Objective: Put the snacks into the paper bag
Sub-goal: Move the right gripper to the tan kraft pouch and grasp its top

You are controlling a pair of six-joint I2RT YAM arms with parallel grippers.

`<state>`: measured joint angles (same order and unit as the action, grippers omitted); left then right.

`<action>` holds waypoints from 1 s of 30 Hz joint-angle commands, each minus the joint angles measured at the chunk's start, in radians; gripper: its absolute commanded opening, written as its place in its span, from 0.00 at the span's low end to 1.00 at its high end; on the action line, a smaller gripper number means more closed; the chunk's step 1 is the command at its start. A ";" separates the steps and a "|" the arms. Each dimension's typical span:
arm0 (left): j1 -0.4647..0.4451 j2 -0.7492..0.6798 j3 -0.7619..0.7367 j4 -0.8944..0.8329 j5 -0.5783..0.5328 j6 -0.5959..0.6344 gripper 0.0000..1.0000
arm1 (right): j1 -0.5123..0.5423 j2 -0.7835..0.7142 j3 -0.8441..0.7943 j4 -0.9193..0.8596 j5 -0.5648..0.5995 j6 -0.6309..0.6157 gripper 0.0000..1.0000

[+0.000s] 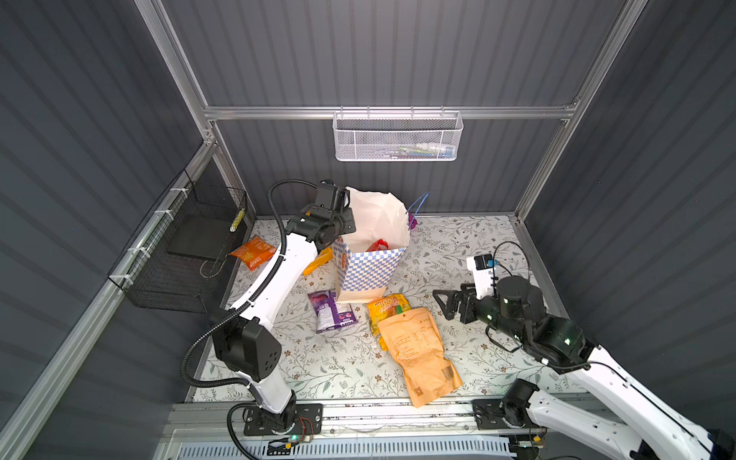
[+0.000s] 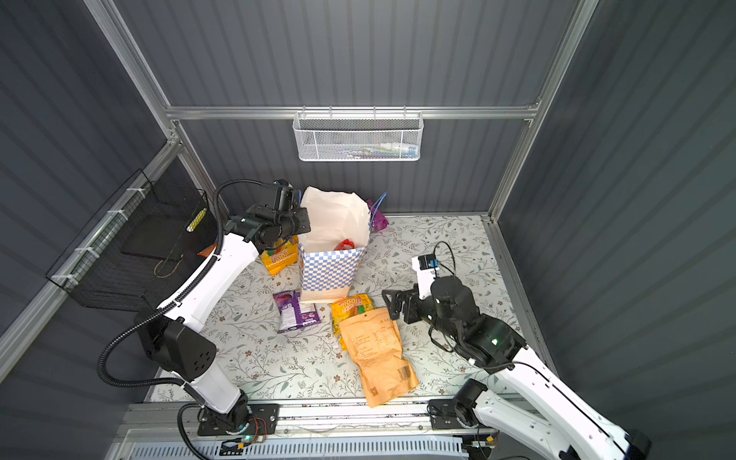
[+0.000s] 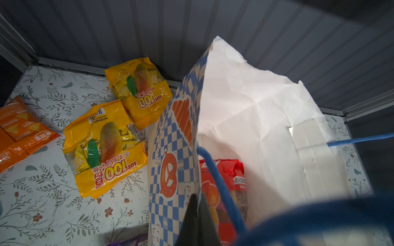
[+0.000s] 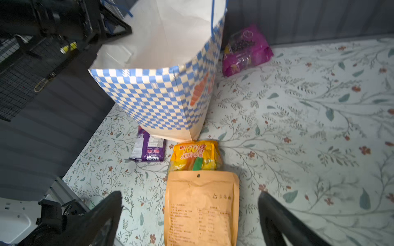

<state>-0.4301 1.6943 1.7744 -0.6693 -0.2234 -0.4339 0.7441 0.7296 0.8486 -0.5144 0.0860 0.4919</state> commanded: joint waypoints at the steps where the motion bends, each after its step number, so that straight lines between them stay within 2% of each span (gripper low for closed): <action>1: 0.005 -0.016 0.007 -0.048 0.023 -0.018 0.00 | 0.004 -0.045 -0.117 -0.039 -0.018 0.093 0.99; 7: 0.005 -0.005 0.006 -0.050 0.046 -0.035 0.00 | 0.031 -0.013 -0.322 0.053 -0.123 0.140 0.99; 13: 0.006 0.003 0.006 -0.049 0.069 -0.046 0.00 | 0.047 0.079 -0.436 0.214 -0.148 0.159 0.99; 22: 0.005 0.002 0.003 -0.047 0.072 -0.045 0.00 | 0.049 0.329 -0.409 0.366 -0.201 0.104 0.99; 27: 0.006 0.010 0.003 -0.048 0.067 -0.042 0.00 | 0.047 0.396 -0.422 0.426 -0.199 0.102 0.98; 30: 0.005 0.013 0.004 -0.049 0.065 -0.040 0.00 | 0.047 0.434 -0.430 0.456 -0.205 0.105 0.92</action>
<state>-0.4301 1.6947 1.7744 -0.6724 -0.1638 -0.4683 0.7883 1.1435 0.4198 -0.1108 -0.1108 0.6052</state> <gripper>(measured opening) 0.050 0.943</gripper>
